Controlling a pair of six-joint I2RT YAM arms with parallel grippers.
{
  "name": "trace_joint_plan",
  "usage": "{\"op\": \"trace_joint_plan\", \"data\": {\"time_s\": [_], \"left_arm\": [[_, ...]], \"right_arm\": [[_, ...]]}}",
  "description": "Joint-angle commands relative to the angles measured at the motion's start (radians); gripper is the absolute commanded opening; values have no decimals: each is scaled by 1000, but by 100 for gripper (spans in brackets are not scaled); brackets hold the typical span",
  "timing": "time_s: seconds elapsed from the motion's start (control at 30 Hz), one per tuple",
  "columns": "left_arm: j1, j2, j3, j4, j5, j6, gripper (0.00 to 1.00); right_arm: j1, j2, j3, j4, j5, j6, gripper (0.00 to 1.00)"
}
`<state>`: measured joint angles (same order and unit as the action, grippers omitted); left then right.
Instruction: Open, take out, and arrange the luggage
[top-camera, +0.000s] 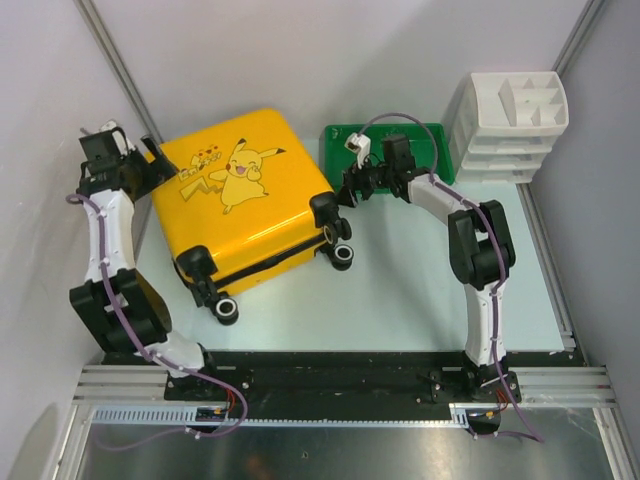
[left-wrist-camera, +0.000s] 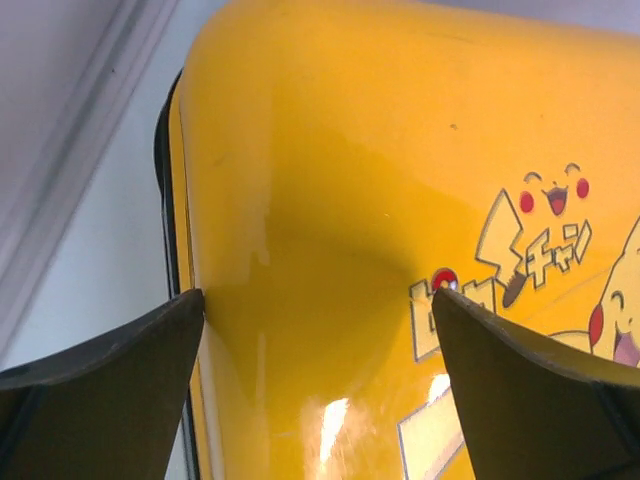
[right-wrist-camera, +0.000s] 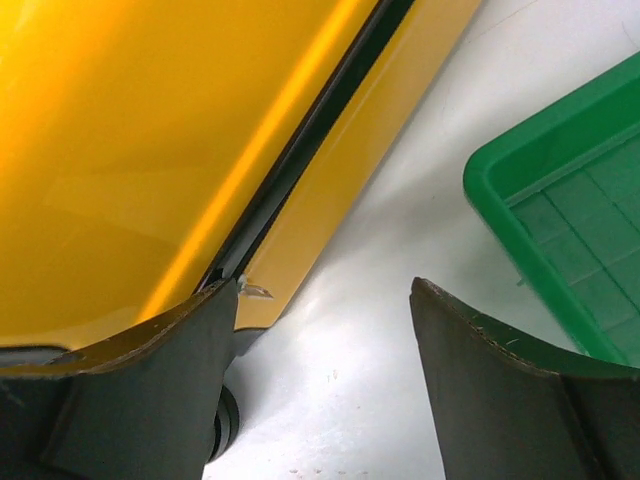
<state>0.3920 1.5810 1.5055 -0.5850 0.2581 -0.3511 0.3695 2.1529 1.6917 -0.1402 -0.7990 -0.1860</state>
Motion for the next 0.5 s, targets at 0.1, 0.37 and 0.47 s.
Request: {"op": "trace_joint_plan", "data": {"time_s": [0.1,0.37,0.47], "left_arm": [[-87,-266,-24,-15,-122,239,100],[-61,-443,-137,-177,129,247,100],[-53,-432,-142,-234,78,293,100]], "right_arm": [[132,-146,-173,22,-101,8,75],[247,-194,-219,83,-137,52,73],[295,-223,-247,106,-152,46,73]]}}
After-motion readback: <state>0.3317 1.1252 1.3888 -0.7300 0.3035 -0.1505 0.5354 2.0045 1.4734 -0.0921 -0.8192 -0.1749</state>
